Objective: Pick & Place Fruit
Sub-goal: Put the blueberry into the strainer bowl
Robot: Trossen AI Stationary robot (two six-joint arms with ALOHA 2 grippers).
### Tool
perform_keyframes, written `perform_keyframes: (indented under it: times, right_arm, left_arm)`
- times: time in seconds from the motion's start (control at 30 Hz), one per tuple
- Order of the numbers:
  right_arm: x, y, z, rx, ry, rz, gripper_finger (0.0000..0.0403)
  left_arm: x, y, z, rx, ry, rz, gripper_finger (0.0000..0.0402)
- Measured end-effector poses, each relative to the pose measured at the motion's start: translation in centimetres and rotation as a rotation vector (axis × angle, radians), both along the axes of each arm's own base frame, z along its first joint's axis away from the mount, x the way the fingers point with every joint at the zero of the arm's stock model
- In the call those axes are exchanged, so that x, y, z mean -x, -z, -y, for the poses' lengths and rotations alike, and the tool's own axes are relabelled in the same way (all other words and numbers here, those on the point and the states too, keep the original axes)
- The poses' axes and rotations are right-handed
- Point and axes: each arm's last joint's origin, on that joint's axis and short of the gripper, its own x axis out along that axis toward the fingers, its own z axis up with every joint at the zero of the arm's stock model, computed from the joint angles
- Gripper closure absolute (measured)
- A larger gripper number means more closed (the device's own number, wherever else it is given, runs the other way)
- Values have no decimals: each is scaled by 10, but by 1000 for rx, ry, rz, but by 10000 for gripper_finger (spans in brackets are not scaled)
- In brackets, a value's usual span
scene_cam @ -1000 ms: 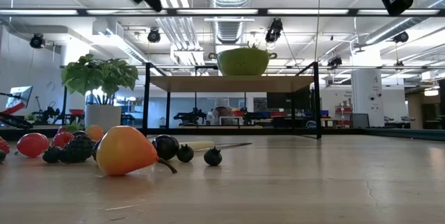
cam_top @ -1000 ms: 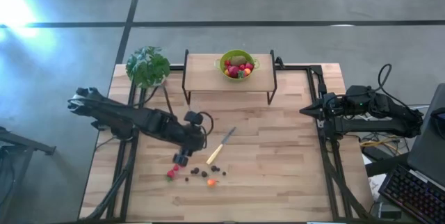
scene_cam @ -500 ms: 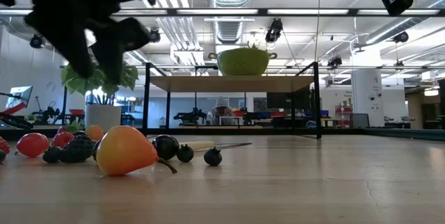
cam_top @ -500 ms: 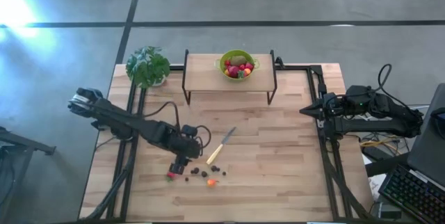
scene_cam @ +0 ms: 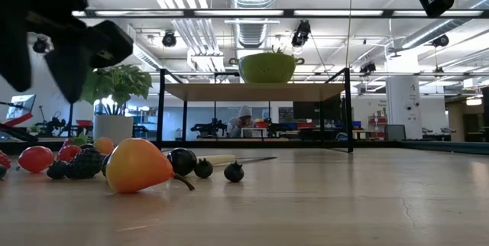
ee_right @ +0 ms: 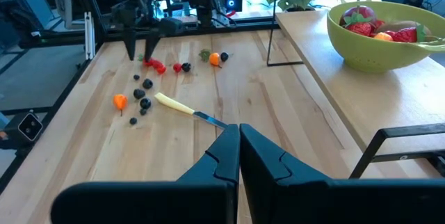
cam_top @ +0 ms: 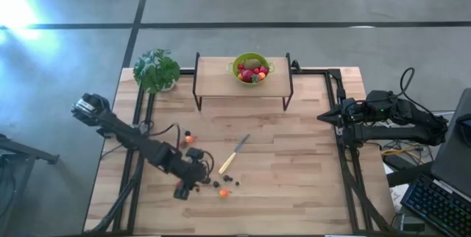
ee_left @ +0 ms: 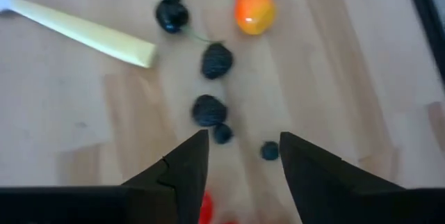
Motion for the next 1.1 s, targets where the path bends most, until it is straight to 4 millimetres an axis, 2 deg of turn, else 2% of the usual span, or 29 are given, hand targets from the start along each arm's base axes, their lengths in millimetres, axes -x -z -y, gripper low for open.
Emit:
perform_keyframes:
  times: [0.23, 0.4, 0.7, 1.1]
  right_arm:
    - [0, 0, 0, 0, 0, 0, 394]
    - [0, 0, 0, 0, 0, 0, 394]
    - [0, 0, 0, 0, 0, 0, 394]
    - [0, 0, 0, 0, 0, 0, 394]
  left_arm:
    - [10, 6, 23, 3, -6, 8, 230]
    - [12, 18, 39, -4, 40, -2, 234]
    - [6, 43, 44, -55, 9, -65, 235]
    - [4, 55, 45, -98, -2, -86, 235]
